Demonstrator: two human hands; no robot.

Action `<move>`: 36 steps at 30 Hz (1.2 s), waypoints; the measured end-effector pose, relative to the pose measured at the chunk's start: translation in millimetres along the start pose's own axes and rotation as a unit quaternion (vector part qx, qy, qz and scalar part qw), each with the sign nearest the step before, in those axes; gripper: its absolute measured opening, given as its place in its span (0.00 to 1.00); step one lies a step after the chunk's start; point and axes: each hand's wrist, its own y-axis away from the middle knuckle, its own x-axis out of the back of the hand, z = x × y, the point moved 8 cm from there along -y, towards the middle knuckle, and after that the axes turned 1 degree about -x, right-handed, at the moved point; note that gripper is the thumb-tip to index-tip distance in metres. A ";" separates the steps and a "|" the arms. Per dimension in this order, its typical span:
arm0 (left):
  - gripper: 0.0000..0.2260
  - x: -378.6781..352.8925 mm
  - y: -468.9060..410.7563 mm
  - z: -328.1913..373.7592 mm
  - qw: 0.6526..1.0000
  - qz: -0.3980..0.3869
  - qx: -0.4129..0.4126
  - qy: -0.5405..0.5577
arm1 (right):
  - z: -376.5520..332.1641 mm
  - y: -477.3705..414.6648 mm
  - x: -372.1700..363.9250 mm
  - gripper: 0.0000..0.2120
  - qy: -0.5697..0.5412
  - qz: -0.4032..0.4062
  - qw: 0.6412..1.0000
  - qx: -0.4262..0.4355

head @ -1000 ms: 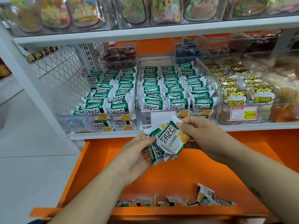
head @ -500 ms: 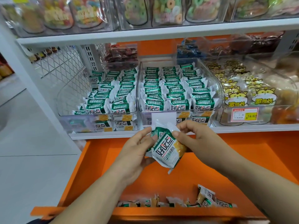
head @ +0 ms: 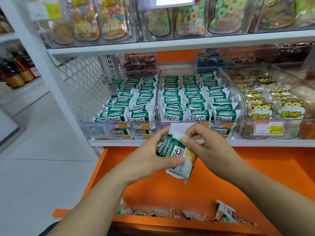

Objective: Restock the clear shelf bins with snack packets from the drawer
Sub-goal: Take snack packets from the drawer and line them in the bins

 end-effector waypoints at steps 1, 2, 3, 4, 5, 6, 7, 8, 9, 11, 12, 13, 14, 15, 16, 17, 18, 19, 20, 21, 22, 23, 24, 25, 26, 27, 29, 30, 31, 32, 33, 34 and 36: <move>0.39 5.0 2.8 3.7 1.000 0.008 -0.008 -0.016 | -4.5 -0.9 -1.8 0.08 -0.005 0.005 1.000 0.005; 0.40 11.9 5.2 6.7 0.999 0.019 -0.015 -0.040 | -10.0 -1.7 -3.6 0.08 -0.010 0.009 1.000 0.010; 0.41 19.1 7.9 9.8 0.997 0.028 -0.021 -0.066 | -16.1 -2.7 -5.5 0.09 -0.014 0.012 1.000 0.016; 0.43 27.1 10.6 13.4 0.995 0.037 -0.024 -0.092 | -23.3 -4.7 -7.7 0.09 -0.018 0.011 1.000 0.023; 0.44 36.0 12.8 16.6 0.992 0.047 -0.025 -0.113 | -31.7 -7.7 -9.9 0.09 -0.023 0.005 0.999 0.032; 0.45 45.4 15.2 19.7 0.990 0.056 -0.026 -0.128 | -41.6 -12.0 -12.7 0.09 -0.023 -0.003 0.999 0.043; 0.45 54.7 17.7 23.6 0.988 0.063 -0.027 -0.138 | -51.9 -17.8 -15.8 0.08 -0.016 -0.013 0.998 0.056; 0.45 66.3 20.1 27.2 0.986 0.074 -0.028 -0.148 | -62.7 -24.6 -18.9 0.07 -0.006 -0.021 0.997 0.068; 0.45 79.8 21.8 29.7 0.983 0.086 -0.028 -0.160 | -71.6 -33.2 -21.5 0.06 0.004 -0.025 0.997 0.078; 0.45 109.0 24.3 34.6 0.977 0.120 -0.024 -0.176 | -84.4 -53.4 -25.6 0.07 0.021 -0.026 0.995 0.093; 0.44 125.1 24.9 37.1 0.973 0.143 -0.023 -0.179 | -87.7 -65.1 -28.2 0.10 0.045 -0.026 0.993 0.101; 0.43 139.7 25.5 40.4 0.968 0.167 -0.025 -0.186 | -87.0 -77.8 -31.2 0.14 0.084 -0.026 0.990 0.107; 0.42 153.4 25.8 44.6 0.960 0.189 -0.027 -0.204 | -82.7 -91.9 -34.5 0.17 0.133 -0.028 0.985 0.106; 0.42 166.0 25.2 47.7 0.950 0.209 -0.027 -0.230 | -76.1 -106.3 -38.2 0.19 0.180 -0.033 0.978 0.097; 0.43 177.8 23.4 50.3 0.939 0.226 -0.026 -0.259 | -68.6 -119.3 -42.0 0.20 0.218 -0.037 0.971 0.089; 0.43 189.1 20.3 52.1 0.927 0.241 -0.026 -0.287 | -61.6 -131.0 -46.0 0.20 0.246 -0.042 0.965 0.085; 0.44 199.8 16.3 53.7 0.914 0.255 -0.027 -0.315 | -56.2 -140.2 -50.1 0.20 0.269 -0.045 0.958 0.086; 0.44 209.3 10.5 53.8 0.901 0.265 -0.026 -0.343 | -51.8 -148.2 -53.4 0.20 0.289 -0.043 0.952 0.088; 0.45 216.9 4.1 55.0 0.887 0.272 -0.025 -0.372 | -49.3 -155.3 -55.8 0.20 0.307 -0.038 0.946 0.093; 0.45 223.7 -3.3 55.0 0.873 0.275 -0.021 -0.402 | -48.0 -161.5 -57.6 0.19 0.323 -0.033 0.941 0.097; 0.45 228.4 -11.2 55.9 0.859 0.274 -0.019 -0.432 | -47.2 -167.4 -59.4 0.20 0.337 -0.030 0.936 0.101; 0.45 231.3 -19.2 58.1 0.846 0.270 -0.019 -0.460 | -46.9 -172.7 -60.8 0.20 0.350 -0.029 0.931 0.101; 0.45 235.0 -28.3 59.2 0.833 0.264 -0.019 -0.485 | -46.3 -178.1 -61.9 0.20 0.361 -0.029 0.927 0.097; 0.45 237.6 -36.6 61.2 0.820 0.258 -0.019 -0.511 | -45.7 -183.5 -62.5 0.20 0.372 -0.028 0.923 0.094; 0.44 241.5 -44.6 62.9 0.803 0.255 -0.017 -0.538 | -45.8 -188.6 -62.7 0.20 0.383 -0.024 0.919 0.094; 0.44 246.4 -52.5 63.8 0.784 0.252 -0.012 -0.568 | -45.6 -193.2 -62.6 0.21 0.391 -0.021 0.915 0.092; 0.44 256.4 -68.3 61.0 0.742 0.238 0.006 -0.627 | -44.3 -200.1 -61.3 0.20 0.396 -0.015 0.914 0.087; 0.45 260.9 -76.2 56.5 0.726 0.223 0.021 -0.650 | -43.0 -202.8 -60.1 0.20 0.397 -0.008 0.914 0.085; 0.45 264.2 -83.7 50.6 0.718 0.207 0.035 -0.664 | -41.2 -204.3 -58.5 0.20 0.397 0.002 0.914 0.081; 0.45 267.1 -91.0 44.4 0.716 0.194 0.045 -0.669 | -39.3 -205.0 -56.7 0.20 0.391 0.015 0.917 0.075; 0.45 269.4 -98.1 39.9 0.717 0.187 0.047 -0.670 | -37.7 -205.8 -55.2 0.20 0.383 0.029 0.921 0.068; 0.44 271.4 -105.2 35.9 0.720 0.181 0.047 -0.668 | -36.2 -206.6 -54.6 0.20 0.377 0.038 0.923 0.063; 0.43 273.3 -118.2 30.6 0.718 0.167 0.047 -0.674 | -34.5 -208.8 -56.8 0.20 0.385 0.043 0.920 0.060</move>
